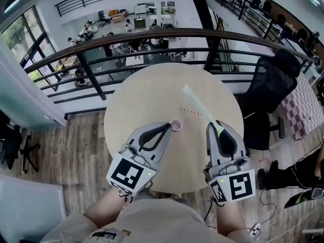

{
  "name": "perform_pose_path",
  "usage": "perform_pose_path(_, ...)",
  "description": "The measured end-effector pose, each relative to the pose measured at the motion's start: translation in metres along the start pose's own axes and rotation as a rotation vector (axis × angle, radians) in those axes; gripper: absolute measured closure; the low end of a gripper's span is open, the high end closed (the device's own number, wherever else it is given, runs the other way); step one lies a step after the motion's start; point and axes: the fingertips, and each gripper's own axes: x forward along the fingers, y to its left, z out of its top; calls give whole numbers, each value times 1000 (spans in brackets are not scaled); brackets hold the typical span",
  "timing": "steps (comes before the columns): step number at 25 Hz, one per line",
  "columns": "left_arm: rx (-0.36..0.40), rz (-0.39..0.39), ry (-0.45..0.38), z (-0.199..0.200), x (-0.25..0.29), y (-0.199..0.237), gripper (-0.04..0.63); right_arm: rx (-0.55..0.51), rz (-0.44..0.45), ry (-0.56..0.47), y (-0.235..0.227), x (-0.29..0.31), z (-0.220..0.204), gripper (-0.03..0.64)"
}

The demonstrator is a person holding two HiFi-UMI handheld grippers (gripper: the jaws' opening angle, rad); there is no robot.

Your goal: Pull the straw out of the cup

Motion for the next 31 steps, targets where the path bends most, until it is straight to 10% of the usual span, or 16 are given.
perform_pose_path(31, -13, 40, 37, -21, -14, 1, 583, 20, 44, 102, 8, -3, -40, 568)
